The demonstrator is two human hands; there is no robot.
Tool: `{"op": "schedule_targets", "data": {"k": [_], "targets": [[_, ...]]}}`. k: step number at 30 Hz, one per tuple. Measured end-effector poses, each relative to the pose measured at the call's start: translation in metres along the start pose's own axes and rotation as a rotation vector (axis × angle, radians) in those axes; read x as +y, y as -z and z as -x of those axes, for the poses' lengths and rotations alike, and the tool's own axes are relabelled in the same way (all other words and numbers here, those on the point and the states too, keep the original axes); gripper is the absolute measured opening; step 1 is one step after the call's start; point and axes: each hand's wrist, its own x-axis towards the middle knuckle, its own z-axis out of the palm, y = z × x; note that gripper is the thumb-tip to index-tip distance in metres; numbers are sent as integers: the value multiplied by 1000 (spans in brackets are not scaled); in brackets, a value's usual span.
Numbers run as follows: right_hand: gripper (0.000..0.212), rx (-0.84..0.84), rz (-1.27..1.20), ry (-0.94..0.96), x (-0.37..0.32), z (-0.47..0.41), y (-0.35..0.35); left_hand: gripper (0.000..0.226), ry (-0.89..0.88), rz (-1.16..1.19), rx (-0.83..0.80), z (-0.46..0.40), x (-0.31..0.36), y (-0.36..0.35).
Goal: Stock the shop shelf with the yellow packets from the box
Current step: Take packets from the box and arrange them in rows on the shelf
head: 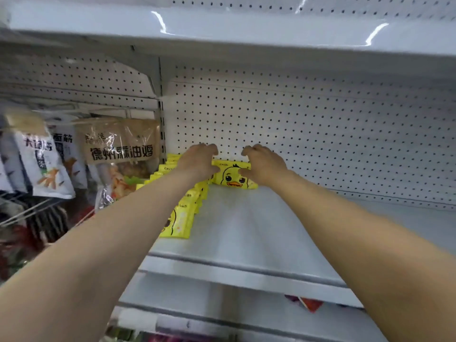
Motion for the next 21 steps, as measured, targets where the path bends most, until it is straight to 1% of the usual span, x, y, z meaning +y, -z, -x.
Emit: {"op": "schedule_targets", "data": {"k": [6,13,16,21], "targets": [[52,43,-68,125,-58,66,31,49,60,-95,149,104,-11,49],[53,42,-140,276,-138,121,41,48,206,-194,158,222,-42,96],[50,36,-169,347,-176,133,42,47,260,-234,161,261,-59,113],[41,-5,-214,435,-247,140,34,52,404,-252,138,311,-98,135]]}}
